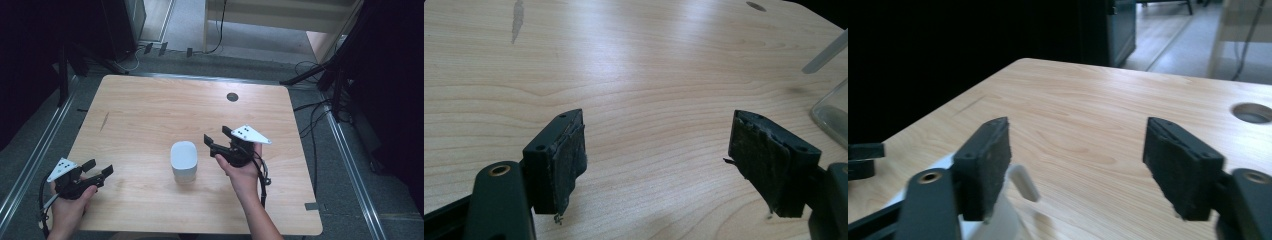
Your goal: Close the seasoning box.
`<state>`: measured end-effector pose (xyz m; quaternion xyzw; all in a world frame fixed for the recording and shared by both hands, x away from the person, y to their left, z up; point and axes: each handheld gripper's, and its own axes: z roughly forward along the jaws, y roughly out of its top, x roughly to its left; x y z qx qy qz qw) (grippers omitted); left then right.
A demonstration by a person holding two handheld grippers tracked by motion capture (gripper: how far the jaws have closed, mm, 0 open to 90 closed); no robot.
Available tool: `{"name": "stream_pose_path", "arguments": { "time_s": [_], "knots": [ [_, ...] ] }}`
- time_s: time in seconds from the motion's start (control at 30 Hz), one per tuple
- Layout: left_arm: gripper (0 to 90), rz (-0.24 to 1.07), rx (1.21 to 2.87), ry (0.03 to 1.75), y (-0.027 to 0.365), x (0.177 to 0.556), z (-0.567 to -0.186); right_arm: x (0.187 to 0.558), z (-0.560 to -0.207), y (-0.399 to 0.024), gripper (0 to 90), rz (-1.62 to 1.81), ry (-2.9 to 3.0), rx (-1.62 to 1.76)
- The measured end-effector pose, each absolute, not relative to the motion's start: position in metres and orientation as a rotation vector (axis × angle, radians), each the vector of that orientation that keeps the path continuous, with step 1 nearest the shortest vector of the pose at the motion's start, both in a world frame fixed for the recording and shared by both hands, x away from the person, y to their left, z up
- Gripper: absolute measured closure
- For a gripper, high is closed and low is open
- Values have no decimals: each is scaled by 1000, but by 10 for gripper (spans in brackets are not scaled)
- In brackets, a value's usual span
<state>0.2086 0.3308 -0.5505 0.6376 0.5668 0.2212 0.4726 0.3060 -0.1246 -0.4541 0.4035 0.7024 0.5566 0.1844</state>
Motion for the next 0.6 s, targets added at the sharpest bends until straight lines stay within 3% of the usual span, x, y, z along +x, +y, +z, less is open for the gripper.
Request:
{"name": "stream_pose_path", "arguments": {
  "time_s": [0.6],
  "knots": [
    [259,550,1564,1386,330,208,-551,285,-488,-218,208,1432,1857,1290]
  ]
}}
